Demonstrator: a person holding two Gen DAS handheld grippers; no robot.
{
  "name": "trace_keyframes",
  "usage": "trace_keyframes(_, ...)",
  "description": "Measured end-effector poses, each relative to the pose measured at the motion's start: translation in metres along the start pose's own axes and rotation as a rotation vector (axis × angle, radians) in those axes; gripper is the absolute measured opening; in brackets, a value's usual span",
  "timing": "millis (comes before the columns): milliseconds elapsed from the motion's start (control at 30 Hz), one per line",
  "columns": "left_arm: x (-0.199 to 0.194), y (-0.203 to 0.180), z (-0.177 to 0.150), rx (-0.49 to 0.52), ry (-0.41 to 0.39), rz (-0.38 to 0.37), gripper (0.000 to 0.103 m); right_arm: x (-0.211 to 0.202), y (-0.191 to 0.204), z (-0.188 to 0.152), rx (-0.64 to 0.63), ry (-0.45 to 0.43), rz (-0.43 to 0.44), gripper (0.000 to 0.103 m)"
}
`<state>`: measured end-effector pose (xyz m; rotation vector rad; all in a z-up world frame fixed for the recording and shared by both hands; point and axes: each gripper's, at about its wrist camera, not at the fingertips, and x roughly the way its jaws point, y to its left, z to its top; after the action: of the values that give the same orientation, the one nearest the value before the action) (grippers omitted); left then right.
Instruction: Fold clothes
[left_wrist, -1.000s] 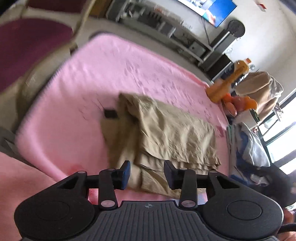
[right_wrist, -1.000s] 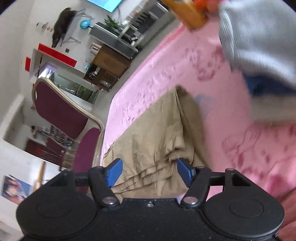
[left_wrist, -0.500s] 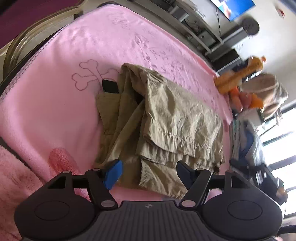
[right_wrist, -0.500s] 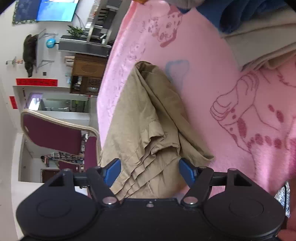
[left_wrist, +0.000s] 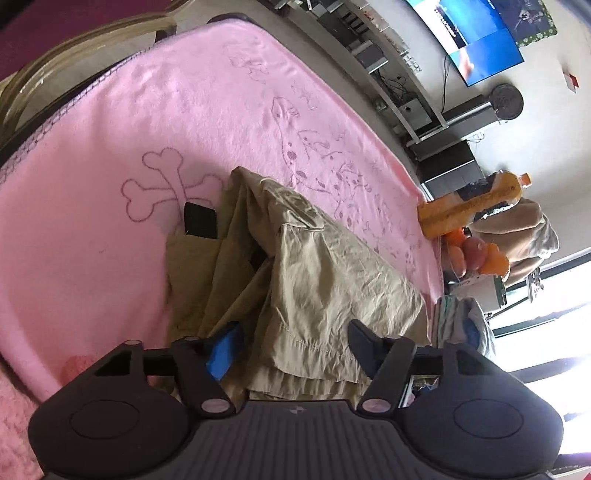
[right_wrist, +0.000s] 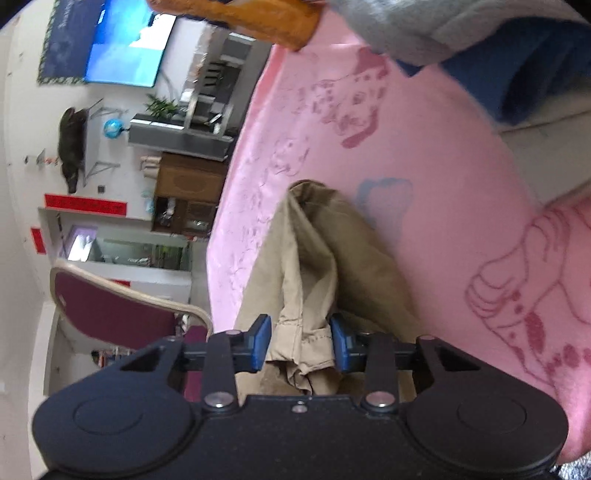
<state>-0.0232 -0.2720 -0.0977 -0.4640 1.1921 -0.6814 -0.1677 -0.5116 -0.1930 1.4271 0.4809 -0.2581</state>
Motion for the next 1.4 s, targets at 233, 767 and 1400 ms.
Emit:
trace_keyframes(233,0.020,-0.007,-0.004,0.115,0.008,0.063,0.052,0.009,0.000,-0.001,-0.028,0.004,-0.070,0.046)
trace_keyframes(767,-0.060,-0.054,-0.010,0.304,-0.157,0.024,0.003,-0.047,0.054,-0.020,-0.126,-0.025,0.044,0.009)
trace_keyframes(1400,0.002,-0.036,-0.055,0.459,-0.040,0.347,0.020,-0.050,0.065,-0.040,-0.508,-0.191,-0.336,0.043)
